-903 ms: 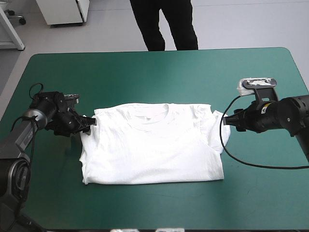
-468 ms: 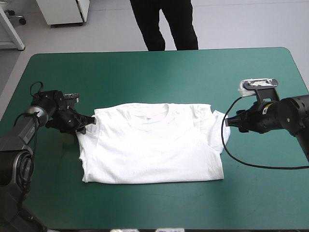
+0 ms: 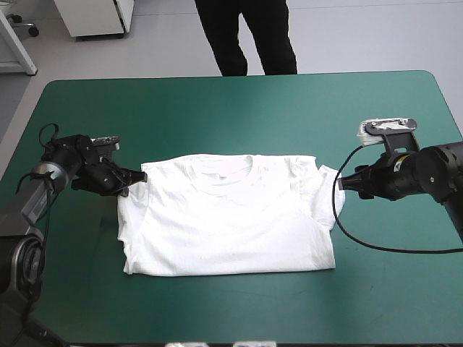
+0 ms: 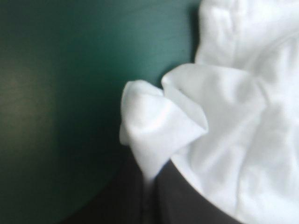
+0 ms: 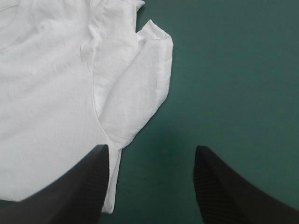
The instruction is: Fold the cloth
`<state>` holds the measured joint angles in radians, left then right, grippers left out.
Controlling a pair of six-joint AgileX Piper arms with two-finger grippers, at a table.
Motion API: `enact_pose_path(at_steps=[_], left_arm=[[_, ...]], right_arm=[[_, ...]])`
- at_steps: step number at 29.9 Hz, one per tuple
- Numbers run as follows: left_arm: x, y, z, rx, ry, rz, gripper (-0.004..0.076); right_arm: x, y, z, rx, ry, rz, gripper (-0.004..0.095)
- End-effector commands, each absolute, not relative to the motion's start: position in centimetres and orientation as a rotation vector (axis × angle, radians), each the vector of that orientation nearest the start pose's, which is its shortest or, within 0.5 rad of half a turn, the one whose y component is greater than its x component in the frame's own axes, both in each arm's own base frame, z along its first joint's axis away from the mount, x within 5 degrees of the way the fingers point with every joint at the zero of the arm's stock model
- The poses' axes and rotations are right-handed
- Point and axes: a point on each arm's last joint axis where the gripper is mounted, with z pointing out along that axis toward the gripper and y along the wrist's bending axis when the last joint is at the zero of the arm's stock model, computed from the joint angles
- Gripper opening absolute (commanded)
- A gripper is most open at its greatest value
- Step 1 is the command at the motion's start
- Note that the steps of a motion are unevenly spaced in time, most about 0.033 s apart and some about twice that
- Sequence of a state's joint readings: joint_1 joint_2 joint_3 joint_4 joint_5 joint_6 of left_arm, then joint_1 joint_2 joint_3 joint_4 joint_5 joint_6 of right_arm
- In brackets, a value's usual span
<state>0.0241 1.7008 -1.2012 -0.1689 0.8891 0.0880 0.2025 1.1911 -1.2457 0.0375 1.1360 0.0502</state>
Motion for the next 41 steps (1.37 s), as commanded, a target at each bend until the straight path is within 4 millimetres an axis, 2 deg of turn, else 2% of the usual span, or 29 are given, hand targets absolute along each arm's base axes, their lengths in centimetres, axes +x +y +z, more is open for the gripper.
enact_pose_path(at_steps=[1,5,10,17,21,27,30,33,34,36,38,41], left_arm=[[32.7,-1.1,28.3,-0.022,2.67,-0.205,-0.0009],[31.6,-3.0,30.6,0.061,2.574,-0.219,-0.0009],[31.1,-6.6,30.6,0.202,2.567,-0.269,-0.0009],[31.4,-11.8,28.2,0.381,2.596,-0.319,-0.0009],[31.8,-13.3,25.9,0.436,2.667,-0.317,-0.0009],[32.7,-13.8,22.9,0.456,2.752,-0.319,0.0002],[32.7,-14.0,22.7,0.563,2.731,-0.321,0.0113],[32.8,-14.3,23.1,0.605,2.708,-0.355,0.0324],[32.9,-14.4,23.4,0.608,2.708,-0.36,0.0423],[33.0,-14.5,24.3,0.617,2.702,-0.367,0.0537],[33.3,-14.5,25.5,0.628,2.691,-0.372,0.0588],[33.5,-14.6,28.0,0.615,2.633,-0.379,0.0586]], right_arm=[[21.7,4.7,39.8,-0.184,2.473,0.148,0.0509],[21.7,4.7,39.8,-0.184,2.473,0.148,0.0508],[21.7,4.7,39.7,-0.179,2.481,0.149,0.0508],[21.5,4.7,39.6,-0.181,2.5,0.146,0.0476],[21.5,4.7,39.6,-0.178,2.501,0.147,0.0463],[21.5,4.7,39.6,-0.172,2.499,0.149,0.0463],[21.6,4.7,39.6,-0.172,2.497,0.15,0.0463],[21.6,4.6,39.7,-0.173,2.495,0.145,0.0463],[21.6,4.6,39.7,-0.173,2.495,0.145,0.0463],[21.6,4.6,39.7,-0.169,2.494,0.147,0.0462],[21.6,4.6,39.7,-0.162,2.495,0.149,0.0463],[21.6,4.6,39.7,-0.159,2.495,0.15,0.0463]])
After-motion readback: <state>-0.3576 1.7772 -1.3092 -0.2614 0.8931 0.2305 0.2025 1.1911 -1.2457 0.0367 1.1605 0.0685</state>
